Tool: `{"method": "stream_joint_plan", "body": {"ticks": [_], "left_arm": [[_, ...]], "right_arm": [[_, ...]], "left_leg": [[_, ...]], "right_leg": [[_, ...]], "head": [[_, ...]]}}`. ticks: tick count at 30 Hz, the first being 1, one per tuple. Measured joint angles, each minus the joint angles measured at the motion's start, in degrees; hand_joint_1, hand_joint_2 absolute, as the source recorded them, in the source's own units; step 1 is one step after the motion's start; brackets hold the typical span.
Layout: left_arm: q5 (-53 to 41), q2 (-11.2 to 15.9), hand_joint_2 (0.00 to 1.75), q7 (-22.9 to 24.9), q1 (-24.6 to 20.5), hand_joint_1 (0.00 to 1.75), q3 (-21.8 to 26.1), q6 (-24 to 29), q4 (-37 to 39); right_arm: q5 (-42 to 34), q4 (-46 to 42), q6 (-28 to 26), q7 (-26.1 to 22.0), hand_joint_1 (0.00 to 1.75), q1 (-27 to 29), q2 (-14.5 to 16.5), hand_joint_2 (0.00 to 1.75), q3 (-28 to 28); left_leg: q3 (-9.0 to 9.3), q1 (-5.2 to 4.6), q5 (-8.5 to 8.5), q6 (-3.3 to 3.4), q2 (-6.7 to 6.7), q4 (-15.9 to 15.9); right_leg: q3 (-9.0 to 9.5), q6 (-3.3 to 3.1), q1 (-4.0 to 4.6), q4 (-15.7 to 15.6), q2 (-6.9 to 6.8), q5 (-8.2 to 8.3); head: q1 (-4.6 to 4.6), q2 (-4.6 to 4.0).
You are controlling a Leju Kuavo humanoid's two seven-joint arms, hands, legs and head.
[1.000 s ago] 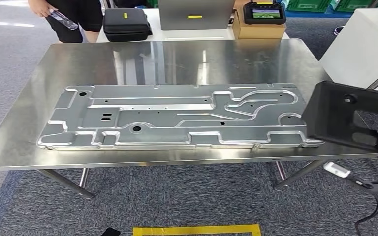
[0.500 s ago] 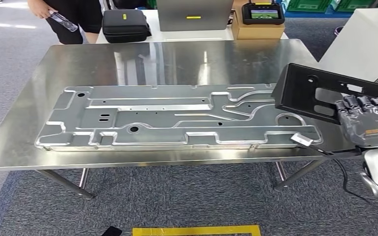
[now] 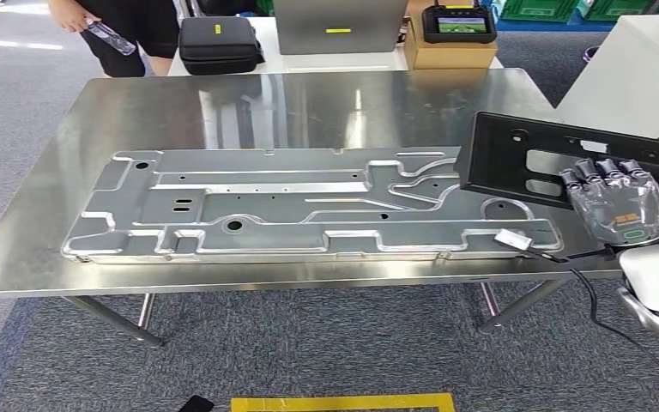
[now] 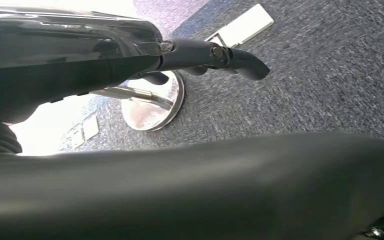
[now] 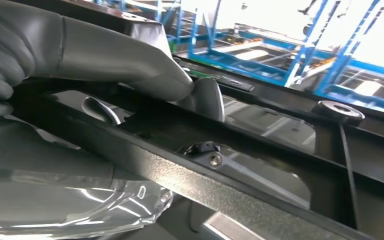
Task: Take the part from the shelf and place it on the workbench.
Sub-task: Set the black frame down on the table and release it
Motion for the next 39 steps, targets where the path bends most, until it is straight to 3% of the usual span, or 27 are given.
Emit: {"method": "stream_joint_plan", "body": {"ticks": [8,14,28,39], "left_arm": [[-1.0,0.0,1.75,0.5,-0.13,0.0,-1.02,-0.59,0.0],[-1.17,0.0,1.75,0.53,-0.27,0.0,-1.49,-1.01,0.0],[-1.59,0.0,1.75,0.76,-0.51,0.0,-2.26,-1.54,0.0],[-2.36,-0.13,1.75,1.62,-1.04,0.0,-3.28,-2.21,0.0]], "right_arm": [[0.0,4.9,1.38,-10.87,1.75,-6.07,2.88,1.75,0.21],[0.0,8.22,2.69,-14.64,1.75,-10.18,6.06,1.75,0.3],[0.0,13.17,2.77,-16.41,1.75,-13.3,13.3,1.75,3.22],[0.0,19.57,2.62,-14.65,1.75,-15.99,23.07,1.75,8.86]], "left_leg": [[0.01,0.0,0.01,0.0,0.0,0.0],[0.01,0.01,0.01,0.0,0.0,0.0],[0.01,0.03,0.01,-0.01,0.0,0.0],[0.01,0.09,0.02,-0.02,0.02,0.0]], "right_leg": [[0.02,0.0,0.0,0.0,0.0,0.01],[0.01,0.0,0.01,0.01,-0.01,0.0],[0.02,0.0,0.02,0.02,0.01,0.0],[0.01,0.0,0.07,0.03,0.04,0.0]], "head": [[-0.01,0.0],[-0.01,0.0],[-0.02,0.0],[-0.02,0.0]]}}
